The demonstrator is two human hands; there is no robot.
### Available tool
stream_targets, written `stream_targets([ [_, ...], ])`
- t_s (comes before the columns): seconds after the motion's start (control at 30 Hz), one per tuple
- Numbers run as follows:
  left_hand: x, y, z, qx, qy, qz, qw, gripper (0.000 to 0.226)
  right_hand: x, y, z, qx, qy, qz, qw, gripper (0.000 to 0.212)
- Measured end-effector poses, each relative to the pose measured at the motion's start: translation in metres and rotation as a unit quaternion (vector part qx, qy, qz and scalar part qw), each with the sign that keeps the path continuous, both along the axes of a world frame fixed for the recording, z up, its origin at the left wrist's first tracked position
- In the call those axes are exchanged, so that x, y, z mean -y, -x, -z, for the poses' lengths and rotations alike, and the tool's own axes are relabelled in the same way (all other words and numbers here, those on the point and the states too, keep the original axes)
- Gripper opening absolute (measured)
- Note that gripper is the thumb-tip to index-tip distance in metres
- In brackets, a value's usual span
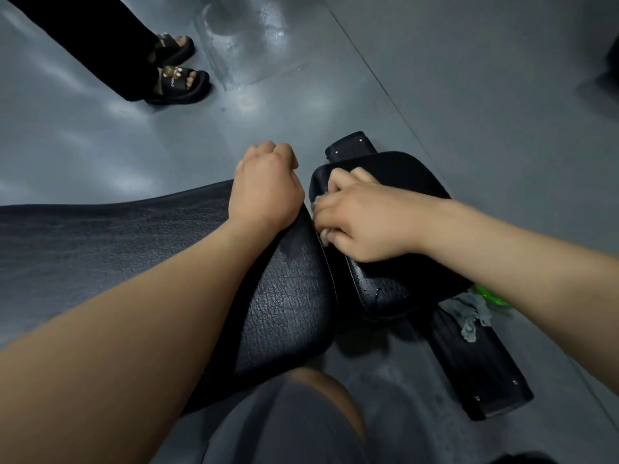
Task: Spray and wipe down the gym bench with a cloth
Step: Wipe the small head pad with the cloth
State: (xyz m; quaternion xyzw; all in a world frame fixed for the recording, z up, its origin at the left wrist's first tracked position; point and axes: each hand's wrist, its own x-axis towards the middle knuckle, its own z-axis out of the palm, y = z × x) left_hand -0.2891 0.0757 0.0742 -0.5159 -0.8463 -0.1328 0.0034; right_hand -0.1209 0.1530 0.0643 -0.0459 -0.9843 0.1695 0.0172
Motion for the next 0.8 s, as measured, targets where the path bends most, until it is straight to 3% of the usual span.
stream_targets([
  [0.27, 0.000, 0.002, 0.004, -0.009, -0.002, -0.001, 1.000, 0.026, 0.012, -0.033, 0.002, 0.016, 0.062, -0.058, 0.996, 0.022],
  [0.4, -0.001, 0.000, 0.008, -0.024, -0.003, -0.003, 1.000, 0.024, 0.000, -0.030, -0.002, 0.008, 0.038, -0.085, 0.996, 0.017],
  [0.67, -0.002, -0.001, 0.009, -0.052, 0.007, 0.011, 0.999, 0.022, -0.009, -0.010, 0.004, -0.045, 0.033, 0.009, 0.998, 0.017],
  [0.8, -0.002, -0.001, 0.009, -0.079, 0.006, 0.026, 0.997, 0.023, -0.003, -0.025, 0.004, -0.033, 0.075, 0.002, 0.997, 0.019],
])
